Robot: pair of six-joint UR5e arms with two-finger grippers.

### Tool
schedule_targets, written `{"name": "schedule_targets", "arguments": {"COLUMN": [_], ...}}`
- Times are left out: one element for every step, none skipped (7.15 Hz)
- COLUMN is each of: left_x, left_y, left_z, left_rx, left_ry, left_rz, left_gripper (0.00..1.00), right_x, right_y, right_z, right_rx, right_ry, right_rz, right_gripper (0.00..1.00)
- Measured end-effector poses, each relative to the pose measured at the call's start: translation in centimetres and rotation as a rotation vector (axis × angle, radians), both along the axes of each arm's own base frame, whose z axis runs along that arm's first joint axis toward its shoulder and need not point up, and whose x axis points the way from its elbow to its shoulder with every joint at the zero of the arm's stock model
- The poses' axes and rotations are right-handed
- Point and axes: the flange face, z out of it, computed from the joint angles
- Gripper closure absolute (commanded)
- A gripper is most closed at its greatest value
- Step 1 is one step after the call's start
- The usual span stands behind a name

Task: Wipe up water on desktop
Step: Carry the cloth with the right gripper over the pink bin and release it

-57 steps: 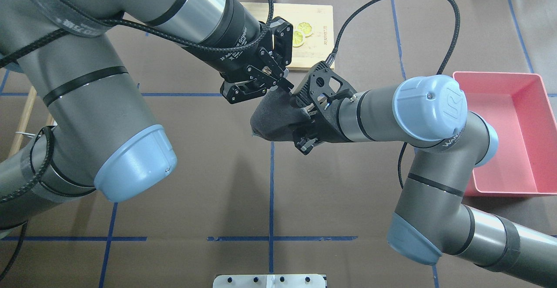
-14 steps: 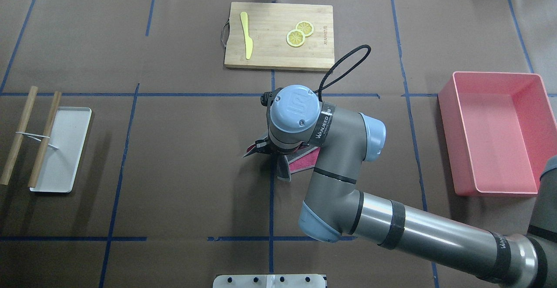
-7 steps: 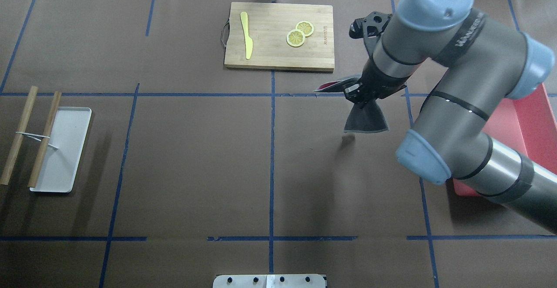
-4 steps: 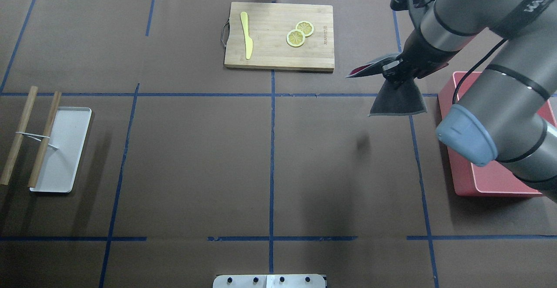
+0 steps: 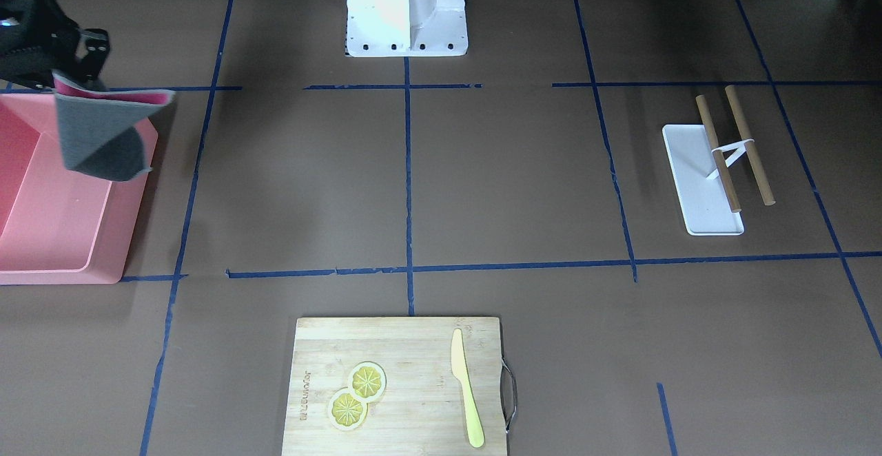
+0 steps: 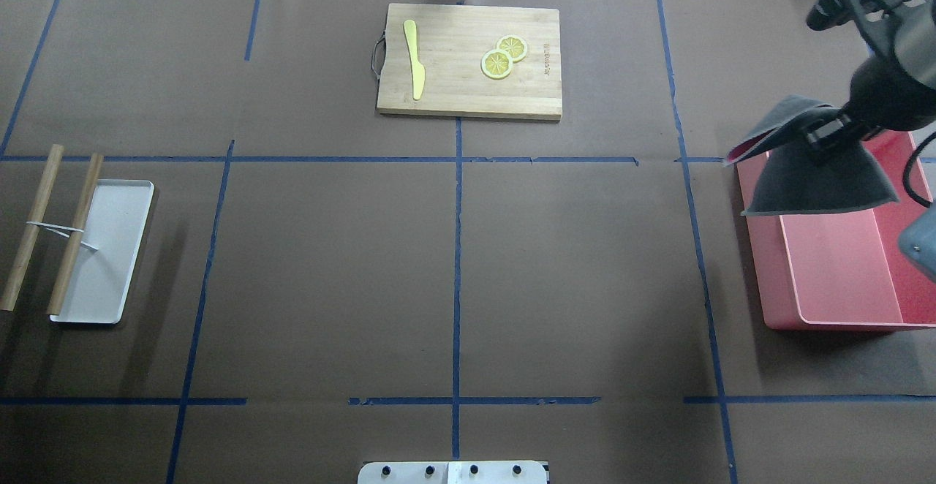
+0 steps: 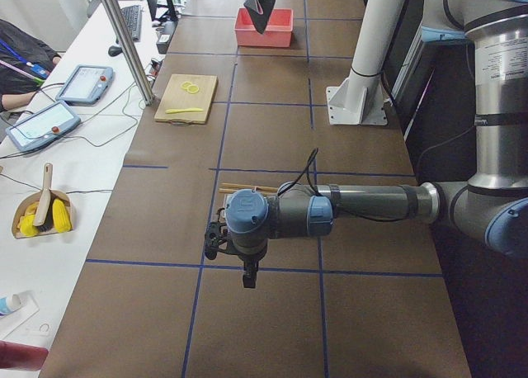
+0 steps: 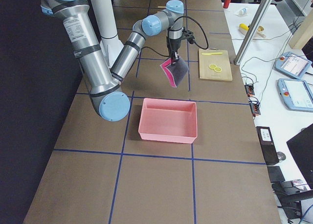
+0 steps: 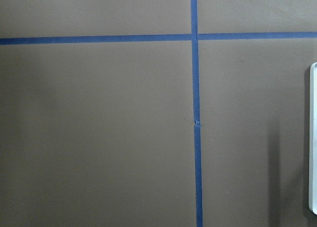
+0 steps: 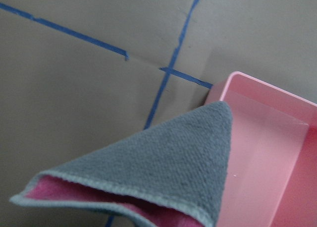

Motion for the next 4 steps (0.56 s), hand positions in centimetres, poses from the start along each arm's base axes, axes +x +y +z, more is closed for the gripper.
{"name": "schedule_targets", "arguments": {"left_x": [0.0,0.0,0.0,0.0], "left_y": [0.0,0.0,0.0,-0.1], "left_z": [0.0,0.0,0.0,-0.1], "left_rx": [0.000,0.000,0.001,-0.002], "left_ry": [0.000,0.001,0.001,0.001], "left_rz": [0.000,0.000,0.000,-0.005], "left_gripper": [0.00,0.00,0.00,0.00], "right_x": [3.2,5.7,6.9,7.2], "right_y": [0.6,1.3,1.7,1.5], "right_z": [3.0,5.9,8.5,10.7], "right_rx": [-0.011,-0.022,-0.022,-0.018], "right_ry": [0.000,-0.009,-0.016,-0.021], "right_rz": [-0.037,-0.066,-0.083,-0.091], "right_gripper": [1.00,0.86,0.01,0.00]}}
